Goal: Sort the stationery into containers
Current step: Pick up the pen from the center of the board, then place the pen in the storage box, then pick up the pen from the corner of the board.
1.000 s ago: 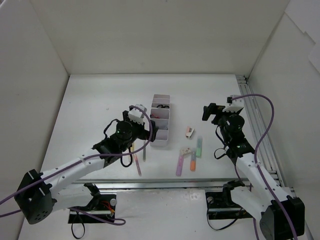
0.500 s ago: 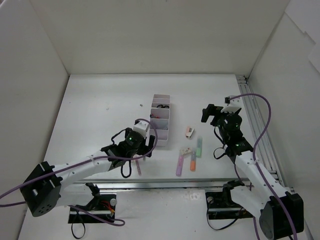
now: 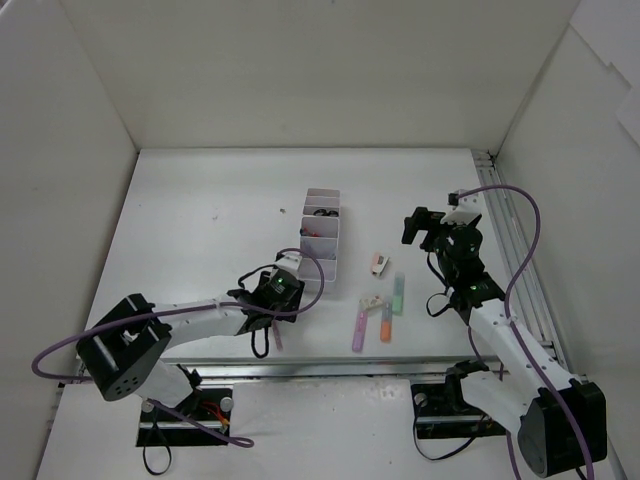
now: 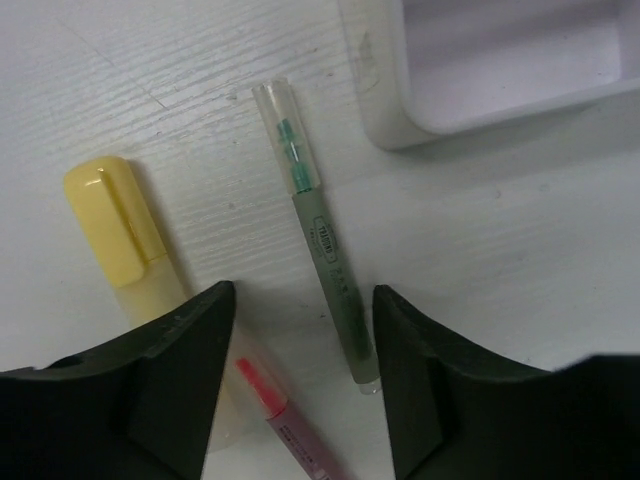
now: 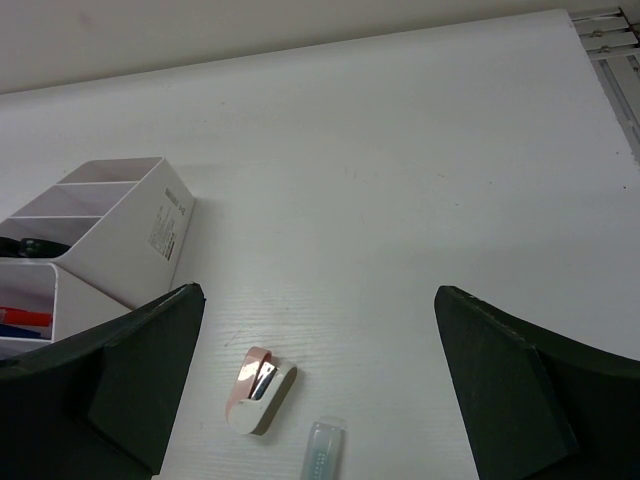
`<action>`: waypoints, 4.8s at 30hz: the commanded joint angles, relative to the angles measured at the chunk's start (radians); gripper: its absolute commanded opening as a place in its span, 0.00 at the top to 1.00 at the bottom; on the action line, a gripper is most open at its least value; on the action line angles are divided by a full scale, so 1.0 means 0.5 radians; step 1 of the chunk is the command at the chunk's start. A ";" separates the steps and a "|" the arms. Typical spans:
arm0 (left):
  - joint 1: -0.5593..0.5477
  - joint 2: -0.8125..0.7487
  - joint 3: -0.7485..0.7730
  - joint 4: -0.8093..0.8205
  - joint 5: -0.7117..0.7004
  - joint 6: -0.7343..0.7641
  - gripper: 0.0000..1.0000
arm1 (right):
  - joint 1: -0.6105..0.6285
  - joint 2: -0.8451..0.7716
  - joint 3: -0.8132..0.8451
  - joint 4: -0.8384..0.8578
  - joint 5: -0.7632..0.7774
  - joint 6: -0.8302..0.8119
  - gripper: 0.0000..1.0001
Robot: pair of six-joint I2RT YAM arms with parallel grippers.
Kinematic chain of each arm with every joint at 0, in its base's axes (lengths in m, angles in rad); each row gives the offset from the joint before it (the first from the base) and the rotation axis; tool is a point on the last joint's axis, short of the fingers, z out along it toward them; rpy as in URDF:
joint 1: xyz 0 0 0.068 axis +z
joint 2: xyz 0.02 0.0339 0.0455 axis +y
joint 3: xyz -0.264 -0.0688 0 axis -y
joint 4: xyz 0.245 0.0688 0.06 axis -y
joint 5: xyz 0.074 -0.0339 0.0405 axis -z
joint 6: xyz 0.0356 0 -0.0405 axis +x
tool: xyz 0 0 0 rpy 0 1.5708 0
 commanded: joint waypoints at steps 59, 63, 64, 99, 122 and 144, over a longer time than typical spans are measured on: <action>0.449 0.392 0.362 2.229 1.542 0.965 1.00 | -0.026 0.011 0.090 0.184 0.089 -0.125 0.02; 0.495 0.484 0.294 2.472 1.598 0.958 1.00 | -0.017 0.024 0.099 0.181 0.101 -0.131 0.02; 0.495 0.521 0.273 2.521 1.607 0.934 1.00 | -0.020 0.021 0.093 0.175 0.107 -0.137 0.02; 0.492 -0.239 0.475 0.698 0.842 0.466 0.01 | -0.011 0.033 0.075 0.211 0.030 -0.106 0.02; -0.026 -0.136 0.294 -0.912 -0.077 -0.910 0.21 | -0.023 0.014 0.047 0.202 0.110 -0.020 0.02; -0.063 0.147 0.340 -0.955 -0.068 -1.011 0.88 | -0.020 0.024 0.056 0.196 0.110 -0.020 0.02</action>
